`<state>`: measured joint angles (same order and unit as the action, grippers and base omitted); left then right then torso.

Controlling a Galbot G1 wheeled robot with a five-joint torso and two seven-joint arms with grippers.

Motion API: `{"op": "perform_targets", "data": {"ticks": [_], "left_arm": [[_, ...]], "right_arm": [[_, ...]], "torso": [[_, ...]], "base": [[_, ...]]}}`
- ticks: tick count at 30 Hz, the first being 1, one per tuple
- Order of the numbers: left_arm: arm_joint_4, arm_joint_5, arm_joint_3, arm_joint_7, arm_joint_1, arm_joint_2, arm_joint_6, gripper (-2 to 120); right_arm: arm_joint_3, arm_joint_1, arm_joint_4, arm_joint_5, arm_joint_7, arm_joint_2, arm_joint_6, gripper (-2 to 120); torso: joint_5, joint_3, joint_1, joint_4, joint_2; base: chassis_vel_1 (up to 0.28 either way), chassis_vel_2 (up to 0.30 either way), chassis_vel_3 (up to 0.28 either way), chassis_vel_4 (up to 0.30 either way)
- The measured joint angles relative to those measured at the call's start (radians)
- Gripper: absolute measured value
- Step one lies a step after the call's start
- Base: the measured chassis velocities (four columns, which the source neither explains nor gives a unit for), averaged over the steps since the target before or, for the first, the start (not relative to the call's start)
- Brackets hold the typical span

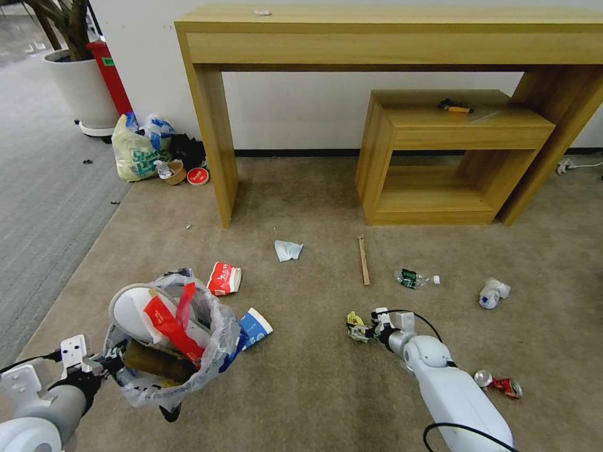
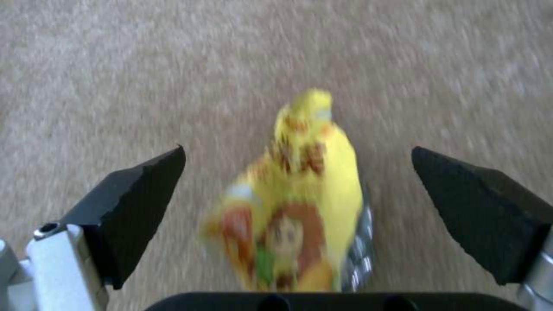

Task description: Pick up the trash bin and place the garbage on the floor into it.

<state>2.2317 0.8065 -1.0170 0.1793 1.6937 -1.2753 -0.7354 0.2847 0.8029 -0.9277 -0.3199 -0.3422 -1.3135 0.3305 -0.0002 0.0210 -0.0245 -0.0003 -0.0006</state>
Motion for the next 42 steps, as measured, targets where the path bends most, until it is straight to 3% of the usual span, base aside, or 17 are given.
{"op": "perform_targets", "data": {"ticks": [2,8,18,33,36,42], "left_arm": [[0.0,0.0,0.0,0.0,0.0,0.0,0.0,0],[0.011,0.0,0.007,0.003,0.002,-0.002,0.0,0],[0.018,0.0,0.013,0.005,0.002,-0.004,0.0,0],[0.031,0.0,0.02,0.01,0.002,-0.005,0.0,0],[0.033,0.0,0.021,0.01,0.002,-0.005,0.0,0],[0.034,-0.001,0.022,0.01,0.004,-0.005,0.0,0]], "right_arm": [[-0.001,-0.014,0.015,0.007,-0.003,-0.006,-0.003,100],[-0.002,-0.064,0.091,0.048,-0.01,-0.035,0.002,85],[-0.003,-0.056,0.099,0.076,-0.021,-0.038,0.03,69],[0.017,-0.047,0.114,0.078,-0.021,-0.046,0.007,17],[0.022,-0.027,0.085,0.073,-0.017,-0.04,0.002,2],[0.028,0.019,0.003,0.046,0.002,-0.02,0.001,0]], "torso": [[-0.0001,0.0,0.0,0.0,0.0],[0.0,0.0,0.0,0.0,0.0],[0.0,0.0,0.0,-0.0002,0.0],[0.0005,0.0,0.0,0.0002,0.0],[0.0006,0.0,0.0,0.0003,0.0],[0.0003,0.0,0.0,-0.0001,0.0]], "base": [[0.0,0.0,0.0,0.0],[0.0,0.0,0.0,0.0],[0.0,0.0,0.0,0.0],[0.0,0.0,0.0,0.0],[0.0,0.0,0.0,0.0],[0.0,0.0,0.0,0.0]]}}
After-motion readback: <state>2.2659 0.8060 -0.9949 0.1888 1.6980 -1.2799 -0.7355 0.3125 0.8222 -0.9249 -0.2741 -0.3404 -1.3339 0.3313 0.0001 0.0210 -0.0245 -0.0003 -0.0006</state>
